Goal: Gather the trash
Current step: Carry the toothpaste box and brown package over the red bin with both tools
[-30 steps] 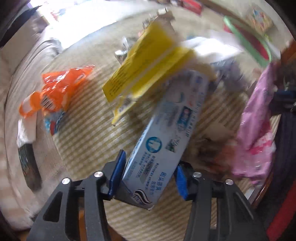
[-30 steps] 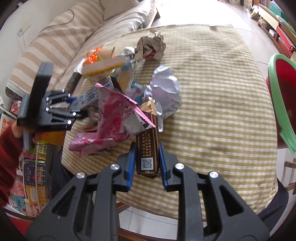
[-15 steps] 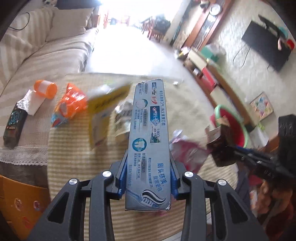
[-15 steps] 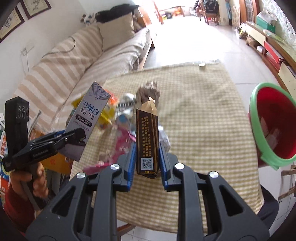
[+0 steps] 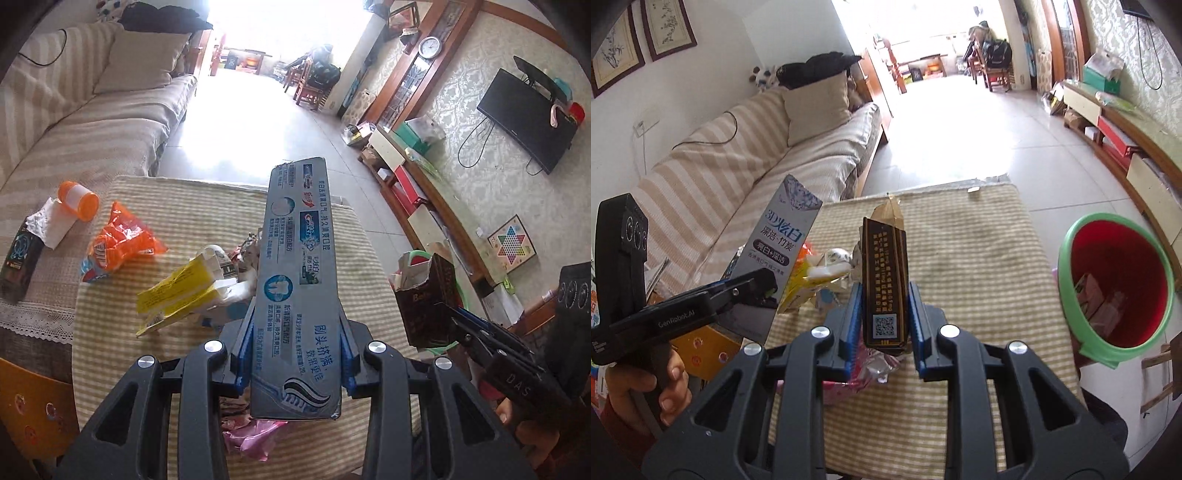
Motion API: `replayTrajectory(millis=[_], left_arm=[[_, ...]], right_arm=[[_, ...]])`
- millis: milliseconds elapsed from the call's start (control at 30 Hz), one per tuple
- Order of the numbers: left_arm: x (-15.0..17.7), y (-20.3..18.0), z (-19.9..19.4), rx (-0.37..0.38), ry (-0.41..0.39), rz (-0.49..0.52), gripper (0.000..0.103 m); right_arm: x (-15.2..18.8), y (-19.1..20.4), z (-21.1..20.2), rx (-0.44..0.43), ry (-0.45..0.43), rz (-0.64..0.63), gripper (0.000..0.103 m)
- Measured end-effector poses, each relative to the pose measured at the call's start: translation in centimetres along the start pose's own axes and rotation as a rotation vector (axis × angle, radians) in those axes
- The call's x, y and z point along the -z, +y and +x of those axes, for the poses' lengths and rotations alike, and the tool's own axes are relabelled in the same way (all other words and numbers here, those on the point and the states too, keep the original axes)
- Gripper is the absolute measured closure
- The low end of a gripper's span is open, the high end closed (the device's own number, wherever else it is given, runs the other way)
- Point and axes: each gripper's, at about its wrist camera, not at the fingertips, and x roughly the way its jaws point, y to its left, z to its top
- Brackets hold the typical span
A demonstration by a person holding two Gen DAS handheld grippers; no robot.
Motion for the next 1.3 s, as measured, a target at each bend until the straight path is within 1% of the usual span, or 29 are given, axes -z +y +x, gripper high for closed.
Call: replayTrajectory(millis=[233,433,700,900,1300], left_arm=[[-0.7,-1.7,-1.3,-0.063,-0.055,0.054,0.069],[-1.1,-2.7,-1.8,-0.099,-0.072,0.094,0.069],[-1.2,-3.1,-1.9,-0.098,-0.075,0.101,0.069],[-1.4,-4.1,-1.7,-0.100,-0.075,0.133,0.069],[-1.6,-6.4,0.6,-0.067,-0.039,0.183,0.069]], right_arm=[[-0.7,-0.3,-1.1,-0.010,-0.035,-0.004,0.080],[-1.1,-0.4,-1.9,-0.008,-0.064,0.001,0.080],[-1.4,-1.3,-2.5,0.002,-0.079,0.009,0.080],[-1.4,-2.0,-2.7,0.019,-0.086,0.027,0.080],[-1.4,-4.4,-2.9,0.059,-0.089,0.077,0.080]])
